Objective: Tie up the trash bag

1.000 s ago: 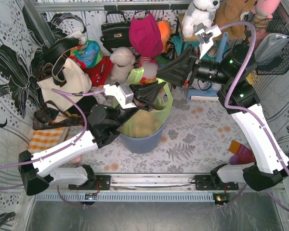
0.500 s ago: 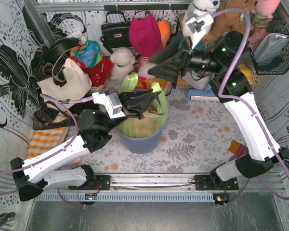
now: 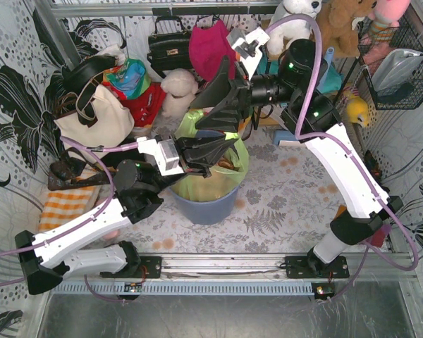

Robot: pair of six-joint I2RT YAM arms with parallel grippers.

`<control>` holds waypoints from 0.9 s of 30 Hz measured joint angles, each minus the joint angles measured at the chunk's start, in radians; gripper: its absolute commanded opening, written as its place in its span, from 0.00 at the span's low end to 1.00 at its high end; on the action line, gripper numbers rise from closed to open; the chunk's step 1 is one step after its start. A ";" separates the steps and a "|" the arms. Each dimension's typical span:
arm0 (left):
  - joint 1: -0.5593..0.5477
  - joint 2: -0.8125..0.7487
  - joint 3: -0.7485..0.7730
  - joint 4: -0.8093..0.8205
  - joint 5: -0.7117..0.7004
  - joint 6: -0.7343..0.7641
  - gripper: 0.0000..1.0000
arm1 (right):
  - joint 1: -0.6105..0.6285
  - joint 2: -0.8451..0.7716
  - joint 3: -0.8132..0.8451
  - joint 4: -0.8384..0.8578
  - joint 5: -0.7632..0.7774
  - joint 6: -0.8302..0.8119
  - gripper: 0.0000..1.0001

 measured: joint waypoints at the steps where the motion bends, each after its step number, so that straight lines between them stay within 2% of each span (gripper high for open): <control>1: 0.000 -0.001 -0.001 0.000 0.000 0.000 0.00 | 0.005 0.001 0.002 -0.004 -0.007 -0.005 0.49; 8: 0.000 -0.012 -0.007 -0.003 0.004 0.000 0.00 | 0.012 0.015 0.029 -0.017 -0.020 -0.039 0.00; 18: 0.000 -0.032 -0.008 -0.012 -0.002 0.008 0.00 | 0.012 0.017 0.024 0.015 0.054 -0.035 0.00; 27: 0.000 -0.061 -0.003 -0.043 -0.040 0.055 0.00 | 0.014 -0.099 -0.126 0.037 0.291 -0.032 0.00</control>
